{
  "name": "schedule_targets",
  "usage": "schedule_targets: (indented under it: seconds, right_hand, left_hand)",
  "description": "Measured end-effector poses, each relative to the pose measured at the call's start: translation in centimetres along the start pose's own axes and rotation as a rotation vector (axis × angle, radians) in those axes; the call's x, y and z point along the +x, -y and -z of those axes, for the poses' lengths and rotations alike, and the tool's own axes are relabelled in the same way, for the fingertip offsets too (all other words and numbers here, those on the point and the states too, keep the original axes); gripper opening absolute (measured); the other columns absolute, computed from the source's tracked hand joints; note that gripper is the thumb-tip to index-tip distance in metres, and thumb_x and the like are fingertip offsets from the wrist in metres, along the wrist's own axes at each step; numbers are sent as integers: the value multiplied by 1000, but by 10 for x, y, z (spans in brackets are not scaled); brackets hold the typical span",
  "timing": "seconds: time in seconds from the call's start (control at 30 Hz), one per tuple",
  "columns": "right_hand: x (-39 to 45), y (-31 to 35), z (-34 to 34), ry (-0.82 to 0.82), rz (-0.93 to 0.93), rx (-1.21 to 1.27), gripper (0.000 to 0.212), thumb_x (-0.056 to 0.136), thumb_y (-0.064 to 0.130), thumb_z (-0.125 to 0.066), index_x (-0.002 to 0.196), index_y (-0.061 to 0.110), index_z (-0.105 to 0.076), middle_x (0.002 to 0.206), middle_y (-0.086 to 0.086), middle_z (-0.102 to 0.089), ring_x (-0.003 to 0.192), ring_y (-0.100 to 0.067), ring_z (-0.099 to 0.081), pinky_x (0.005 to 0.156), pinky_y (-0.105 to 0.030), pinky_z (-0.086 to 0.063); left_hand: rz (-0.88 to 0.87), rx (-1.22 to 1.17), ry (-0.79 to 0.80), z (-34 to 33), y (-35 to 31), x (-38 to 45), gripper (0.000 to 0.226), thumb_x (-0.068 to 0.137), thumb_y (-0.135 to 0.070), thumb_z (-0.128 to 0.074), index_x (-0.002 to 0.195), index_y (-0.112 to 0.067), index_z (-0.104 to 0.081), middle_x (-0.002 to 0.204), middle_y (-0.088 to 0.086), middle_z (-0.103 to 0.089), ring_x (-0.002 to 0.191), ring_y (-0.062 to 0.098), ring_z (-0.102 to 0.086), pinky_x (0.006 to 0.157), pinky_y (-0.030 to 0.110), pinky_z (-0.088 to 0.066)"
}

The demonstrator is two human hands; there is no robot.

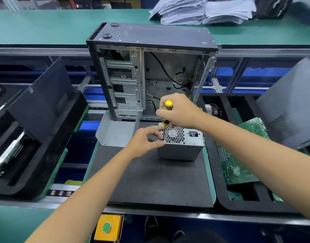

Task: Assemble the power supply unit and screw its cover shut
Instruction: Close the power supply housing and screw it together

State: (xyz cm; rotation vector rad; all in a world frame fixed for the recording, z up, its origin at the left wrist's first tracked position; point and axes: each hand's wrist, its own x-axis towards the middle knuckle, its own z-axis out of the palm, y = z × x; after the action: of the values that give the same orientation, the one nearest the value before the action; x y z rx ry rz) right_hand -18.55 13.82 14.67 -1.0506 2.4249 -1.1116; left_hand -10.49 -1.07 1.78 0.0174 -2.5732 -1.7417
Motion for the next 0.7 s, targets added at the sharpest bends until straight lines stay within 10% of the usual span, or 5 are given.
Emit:
schedule_targets:
  seconds: [0.4, 0.7]
  right_hand:
    - [-1, -2, -3, 35, 99, -45, 17, 85, 19, -66, 81, 9, -53, 68, -8, -62, 47, -13, -65, 43, -22, -49]
    - [4, 18, 17, 319, 339, -553, 4, 89, 18, -58, 87, 16, -61, 94, 4, -51, 81, -12, -49, 72, -29, -42]
  left_hand:
    - [1, 71, 15, 0, -4, 0, 11, 80, -17, -77, 78, -13, -67, 120, 5, -62, 99, 2, -58, 73, 22, -45]
    - [-18, 100, 4, -1, -2, 0, 14, 79, -21, -77, 75, -15, -65, 92, -25, -60, 77, 2, -57, 66, 16, -42]
